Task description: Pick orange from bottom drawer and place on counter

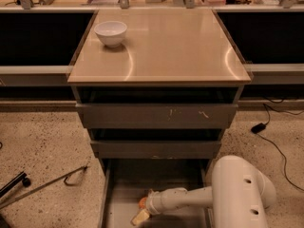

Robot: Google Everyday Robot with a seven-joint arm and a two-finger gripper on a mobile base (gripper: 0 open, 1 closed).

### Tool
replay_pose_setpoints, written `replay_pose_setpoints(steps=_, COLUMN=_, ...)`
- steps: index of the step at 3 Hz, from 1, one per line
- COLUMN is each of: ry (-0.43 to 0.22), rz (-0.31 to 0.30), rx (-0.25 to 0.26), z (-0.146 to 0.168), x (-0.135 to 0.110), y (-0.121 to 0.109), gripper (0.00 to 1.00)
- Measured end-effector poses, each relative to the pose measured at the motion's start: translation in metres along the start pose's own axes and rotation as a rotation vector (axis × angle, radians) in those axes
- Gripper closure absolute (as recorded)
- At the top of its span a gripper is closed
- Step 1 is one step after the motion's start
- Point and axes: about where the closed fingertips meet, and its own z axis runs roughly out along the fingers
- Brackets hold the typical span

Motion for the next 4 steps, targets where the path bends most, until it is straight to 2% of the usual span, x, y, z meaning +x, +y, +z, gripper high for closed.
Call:
replay_pose_setpoints(steps=2, ry=0.043, rz=-0.023, rx=0.010, z=0.0020, x=0.0065, y=-0.0066, gripper=0.00)
replay_pose_setpoints(steps=3, ry=0.043, rz=-0.023, rx=0.010, z=0.0020, x=0.0065, y=-0.0066, gripper=0.00)
replay_pose_setpoints(steps=4, ry=0.043, rz=-0.023, rx=0.010, z=0.0020, x=0.0065, y=-0.0066, gripper=0.19)
